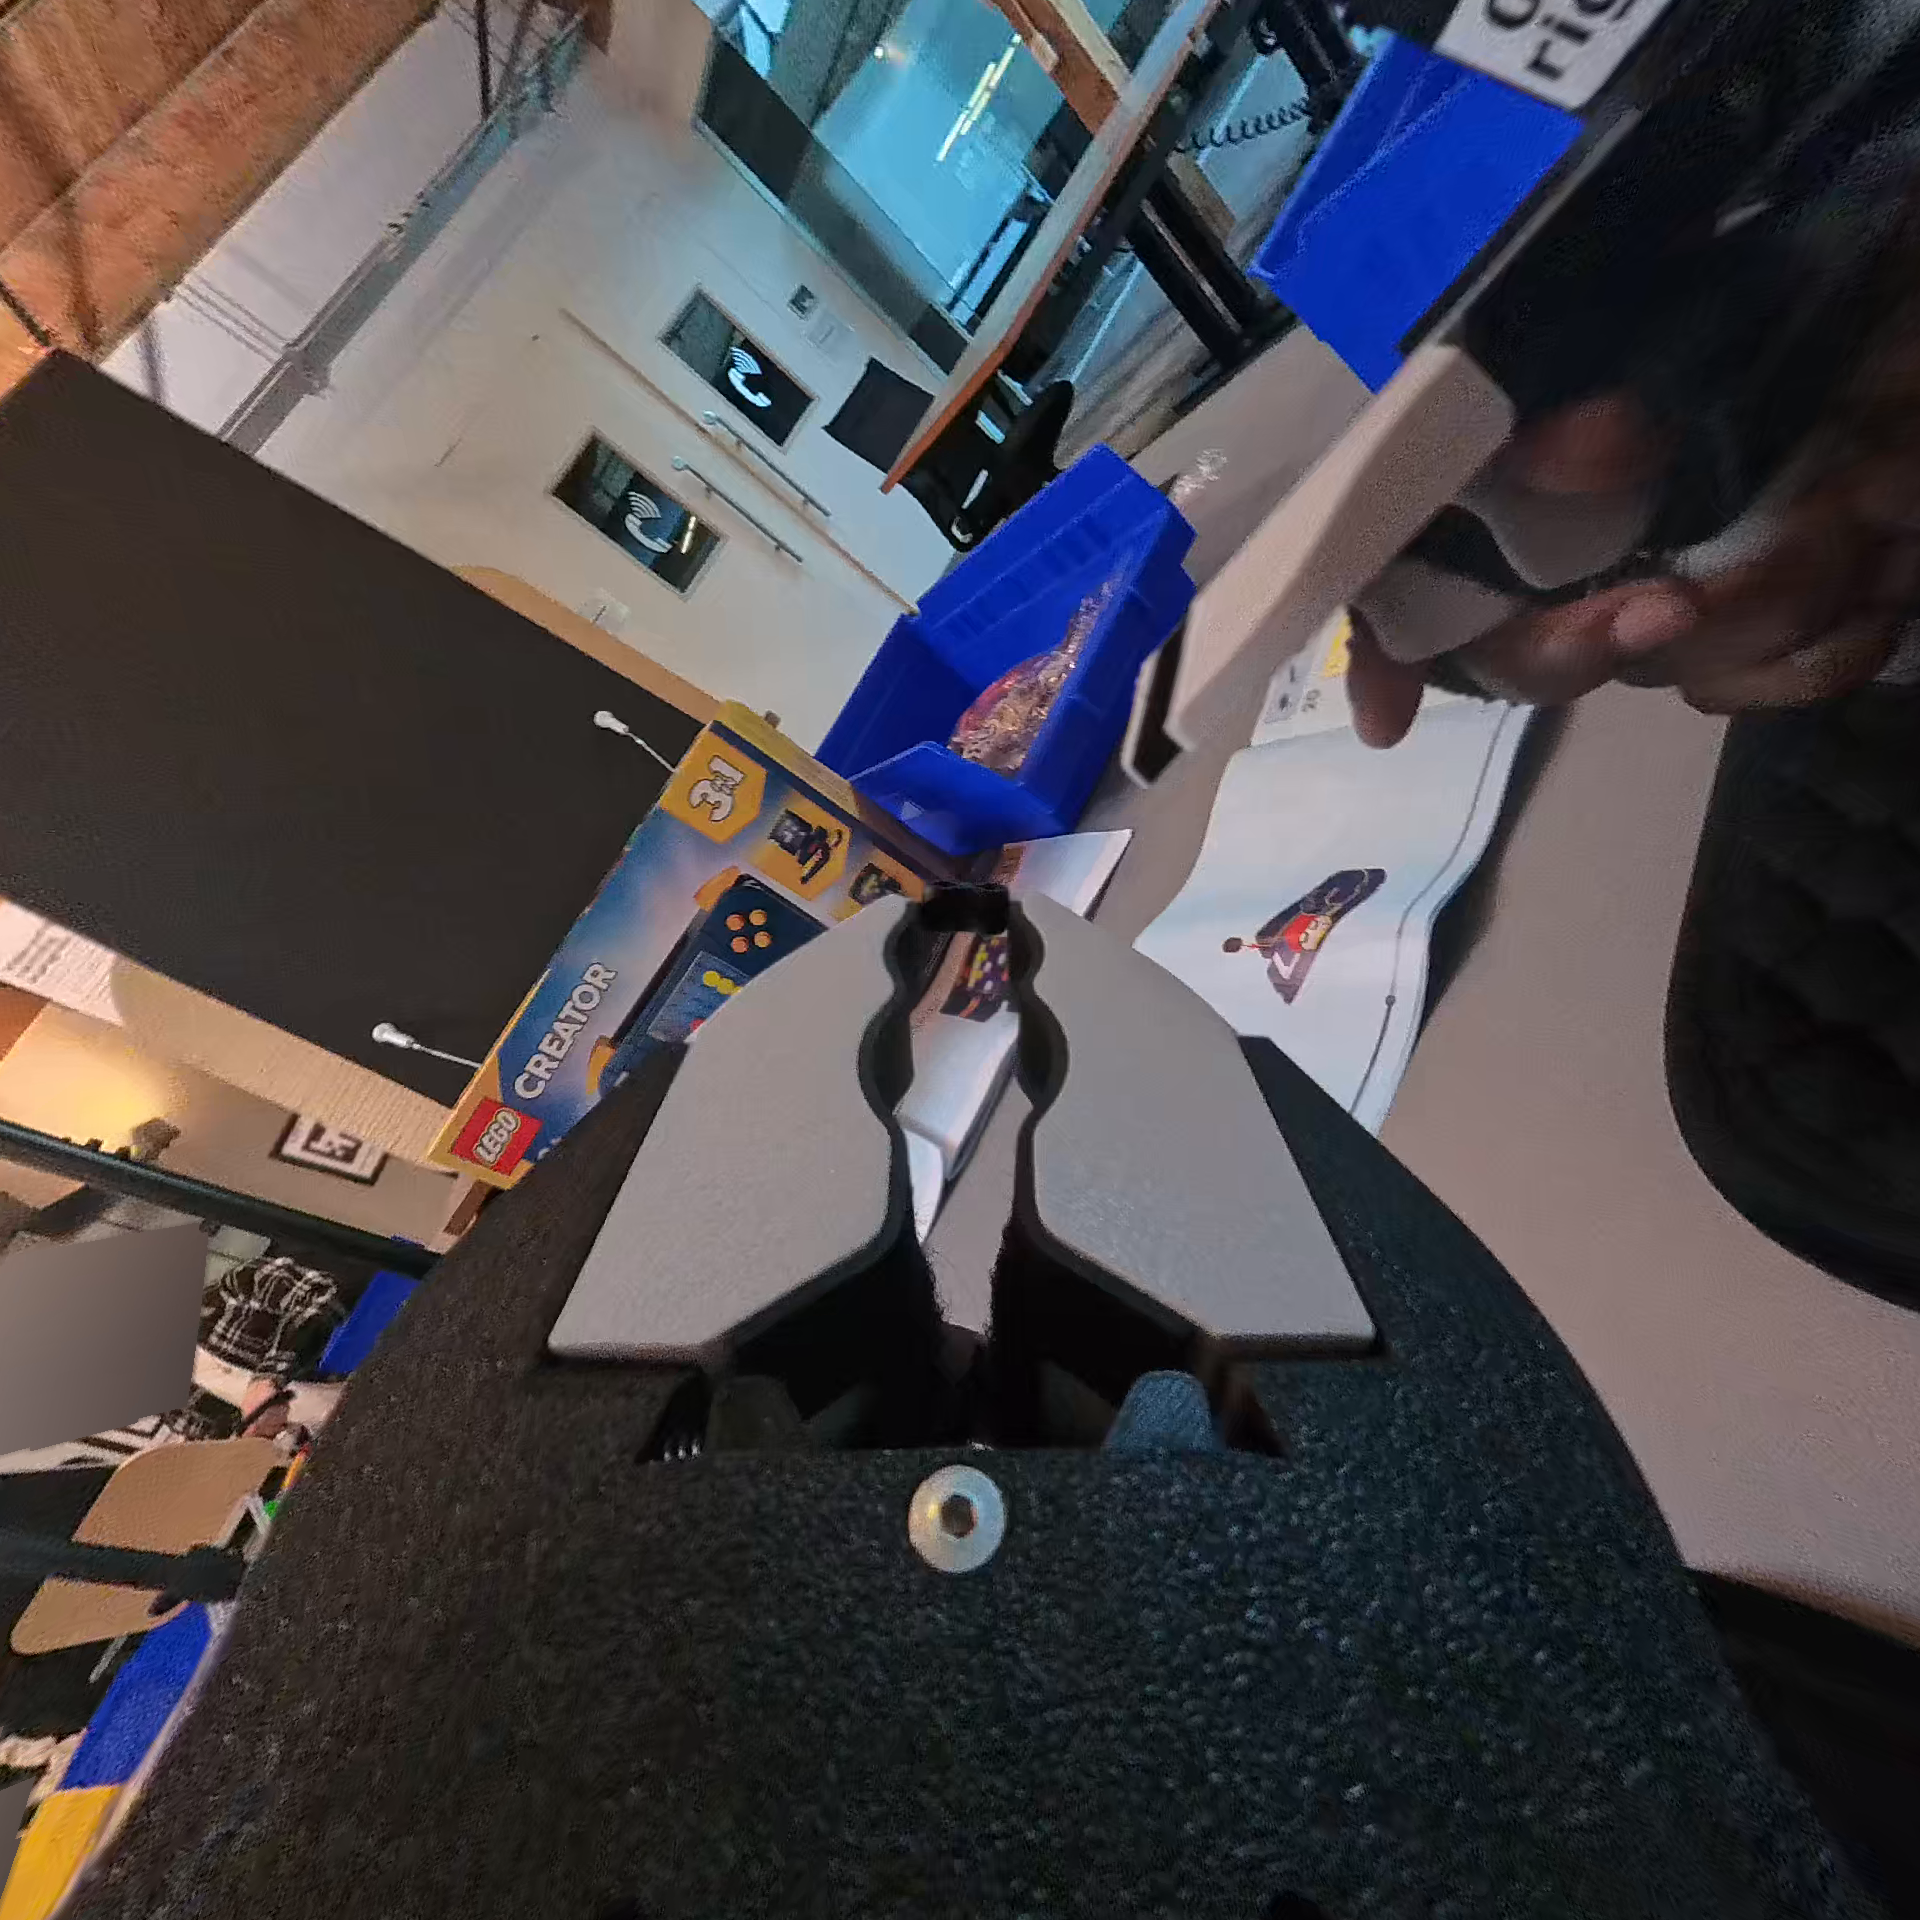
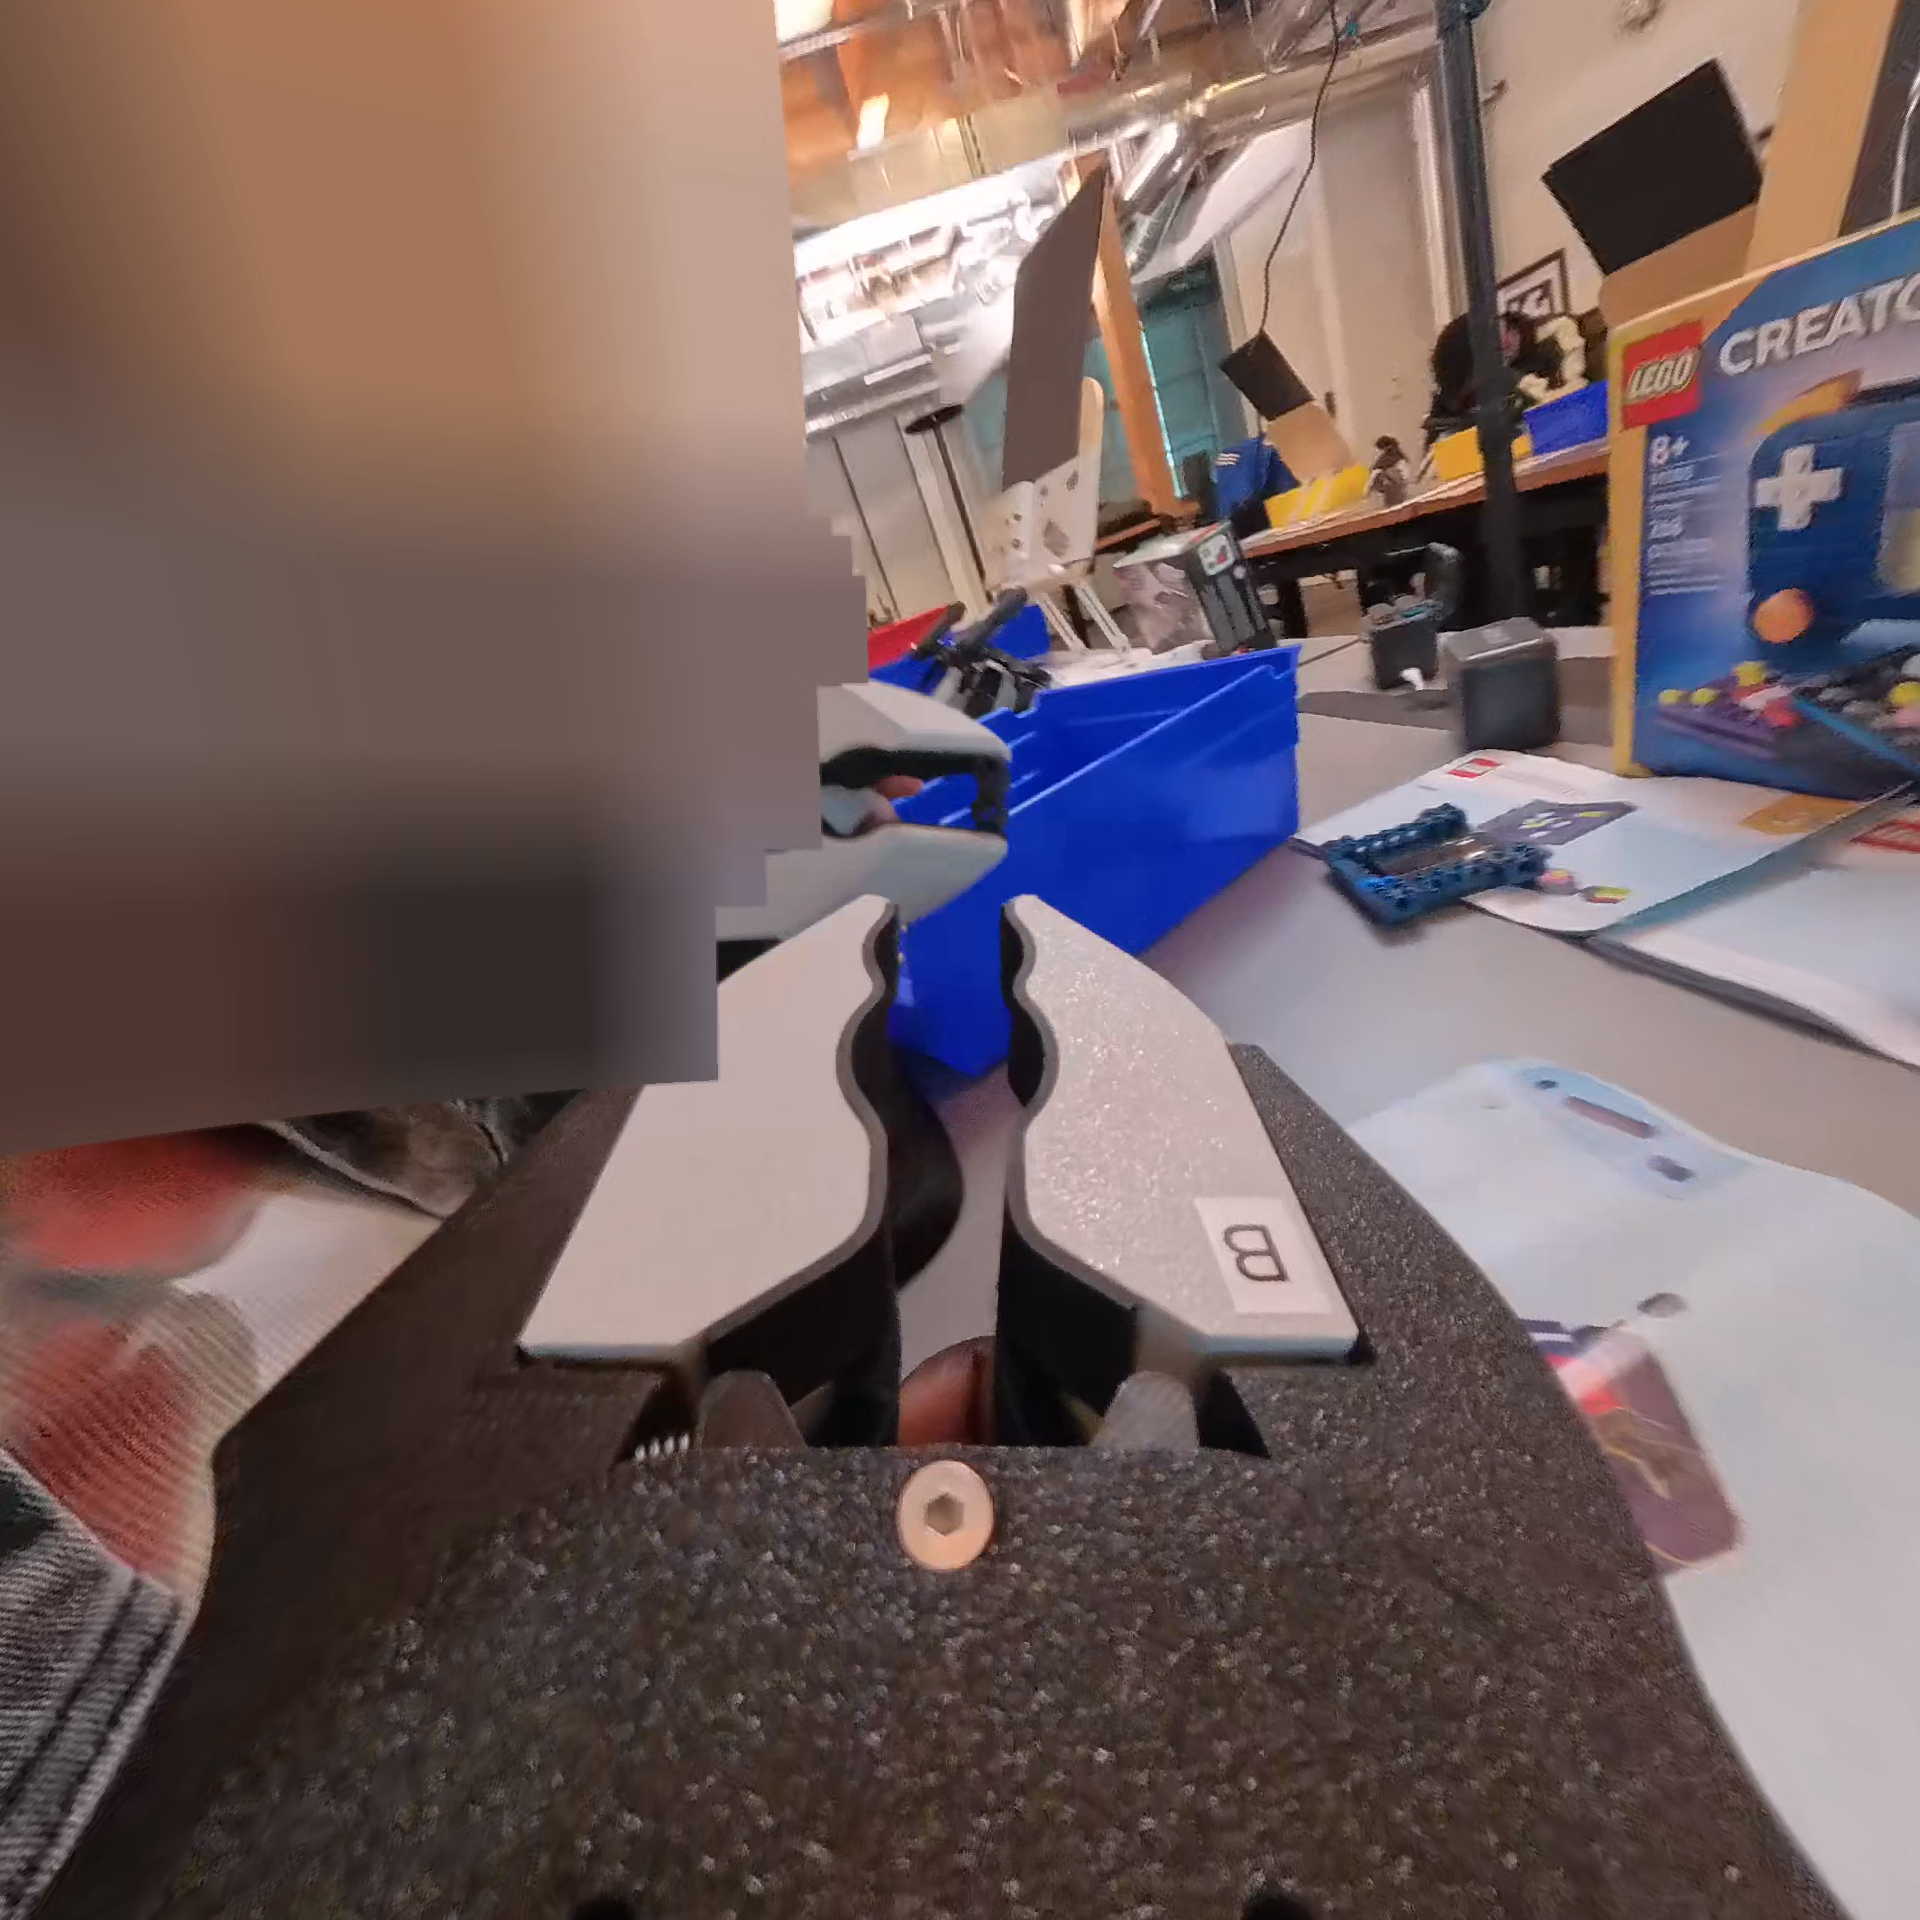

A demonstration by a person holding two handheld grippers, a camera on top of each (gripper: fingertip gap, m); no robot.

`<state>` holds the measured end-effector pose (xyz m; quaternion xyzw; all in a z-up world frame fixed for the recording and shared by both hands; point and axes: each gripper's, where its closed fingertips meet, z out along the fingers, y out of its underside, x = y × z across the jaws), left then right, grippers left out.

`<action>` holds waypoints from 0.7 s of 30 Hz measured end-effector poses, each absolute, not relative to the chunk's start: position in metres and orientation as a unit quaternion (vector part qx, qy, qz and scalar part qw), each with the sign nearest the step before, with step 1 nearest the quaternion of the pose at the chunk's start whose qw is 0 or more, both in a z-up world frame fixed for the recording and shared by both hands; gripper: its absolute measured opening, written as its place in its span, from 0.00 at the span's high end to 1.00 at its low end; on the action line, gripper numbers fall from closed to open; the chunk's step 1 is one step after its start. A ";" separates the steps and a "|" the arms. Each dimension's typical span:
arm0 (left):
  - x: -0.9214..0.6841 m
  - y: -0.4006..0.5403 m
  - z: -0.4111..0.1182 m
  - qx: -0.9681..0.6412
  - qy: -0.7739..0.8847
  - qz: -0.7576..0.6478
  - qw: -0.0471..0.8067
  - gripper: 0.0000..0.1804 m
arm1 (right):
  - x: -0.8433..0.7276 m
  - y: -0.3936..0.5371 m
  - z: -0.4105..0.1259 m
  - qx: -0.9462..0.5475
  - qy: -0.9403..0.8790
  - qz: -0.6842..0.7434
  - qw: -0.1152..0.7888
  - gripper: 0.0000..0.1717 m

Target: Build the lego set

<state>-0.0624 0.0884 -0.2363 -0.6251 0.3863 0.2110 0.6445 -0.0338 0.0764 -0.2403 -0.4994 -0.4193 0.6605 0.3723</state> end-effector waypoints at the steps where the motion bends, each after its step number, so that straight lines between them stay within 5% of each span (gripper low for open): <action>1: -0.059 0.089 -0.239 -0.624 0.396 0.212 0.639 0.92 | -0.035 0.077 -0.241 -0.504 -0.409 0.669 0.363 0.90; 19: -0.034 0.089 -0.264 -0.602 0.485 0.248 0.584 0.91 | -0.043 0.082 -0.259 -0.537 -0.445 0.583 0.418 0.97; 21: -0.040 0.088 -0.257 -0.620 0.464 0.225 0.591 0.86 | -0.036 0.092 -0.260 -0.537 -0.484 0.536 0.435 0.97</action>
